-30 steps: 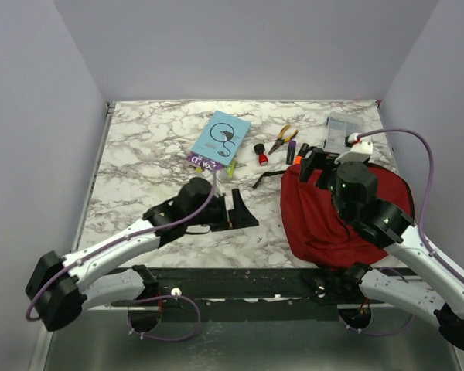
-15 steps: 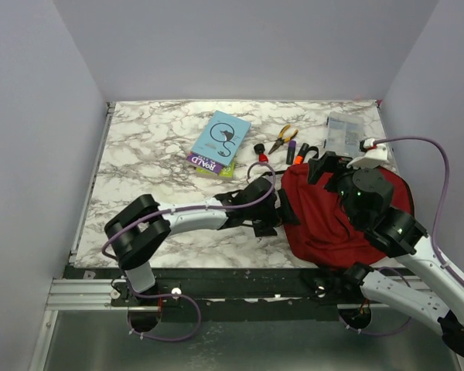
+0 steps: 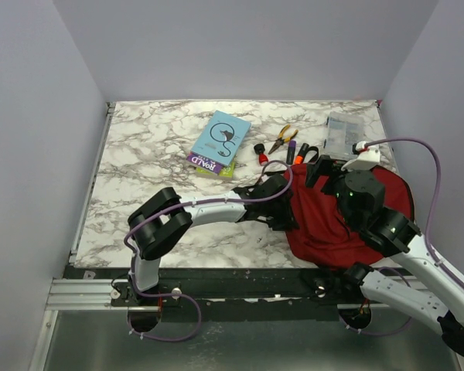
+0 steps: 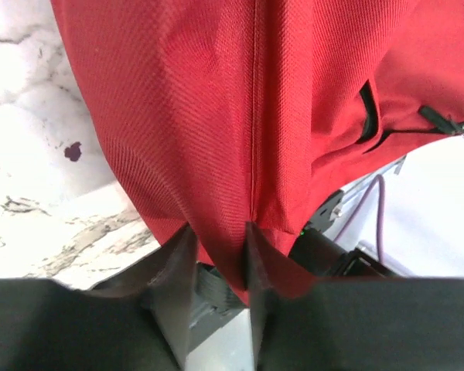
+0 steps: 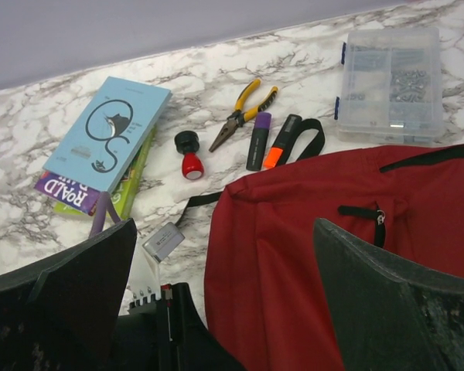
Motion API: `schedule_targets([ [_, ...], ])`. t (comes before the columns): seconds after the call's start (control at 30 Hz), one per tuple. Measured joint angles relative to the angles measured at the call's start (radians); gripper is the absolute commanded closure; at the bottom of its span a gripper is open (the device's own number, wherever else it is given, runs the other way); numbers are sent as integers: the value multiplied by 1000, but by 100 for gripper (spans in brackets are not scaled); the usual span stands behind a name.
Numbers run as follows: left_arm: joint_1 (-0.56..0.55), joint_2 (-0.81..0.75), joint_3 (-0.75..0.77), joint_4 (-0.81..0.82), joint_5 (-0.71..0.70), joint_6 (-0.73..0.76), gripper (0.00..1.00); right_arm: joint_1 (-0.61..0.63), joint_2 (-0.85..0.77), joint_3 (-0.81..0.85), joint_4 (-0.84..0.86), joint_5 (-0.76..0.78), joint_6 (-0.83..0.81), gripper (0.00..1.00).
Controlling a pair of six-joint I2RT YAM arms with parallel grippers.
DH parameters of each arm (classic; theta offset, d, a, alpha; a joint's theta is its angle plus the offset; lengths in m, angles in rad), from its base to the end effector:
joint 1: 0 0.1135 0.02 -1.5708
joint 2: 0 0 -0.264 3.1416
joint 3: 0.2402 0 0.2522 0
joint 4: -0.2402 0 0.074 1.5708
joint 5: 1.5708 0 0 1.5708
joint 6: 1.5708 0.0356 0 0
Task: Pack the student bag
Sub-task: Move the student bag to the center of the board.
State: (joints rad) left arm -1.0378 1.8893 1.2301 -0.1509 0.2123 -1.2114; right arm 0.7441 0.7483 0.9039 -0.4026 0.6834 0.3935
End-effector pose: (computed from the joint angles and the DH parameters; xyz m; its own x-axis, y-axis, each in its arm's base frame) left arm 0.2009 -0.3553 0.1828 -0.9867 -0.1284 -0.0996 -0.0224 0.7147 -0.6991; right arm 0.1313 0.0903 0.3655 -0.1948 0.2248 -0.9547 -0.0001 0.9734 0.2292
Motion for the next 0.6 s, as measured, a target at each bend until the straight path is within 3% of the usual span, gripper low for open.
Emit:
schedule_targets([
  [0.1,10,-2,5,-22,-16,41,100,0,16,-8,0,0,1,0],
  [0.3,50,-85,-89,-49,-56,128,100,0,50,-10,5,-5,8,0],
  [0.6,196,-415,-304,-167,-68,358,100,0,191,-10,24,-82,1,0],
])
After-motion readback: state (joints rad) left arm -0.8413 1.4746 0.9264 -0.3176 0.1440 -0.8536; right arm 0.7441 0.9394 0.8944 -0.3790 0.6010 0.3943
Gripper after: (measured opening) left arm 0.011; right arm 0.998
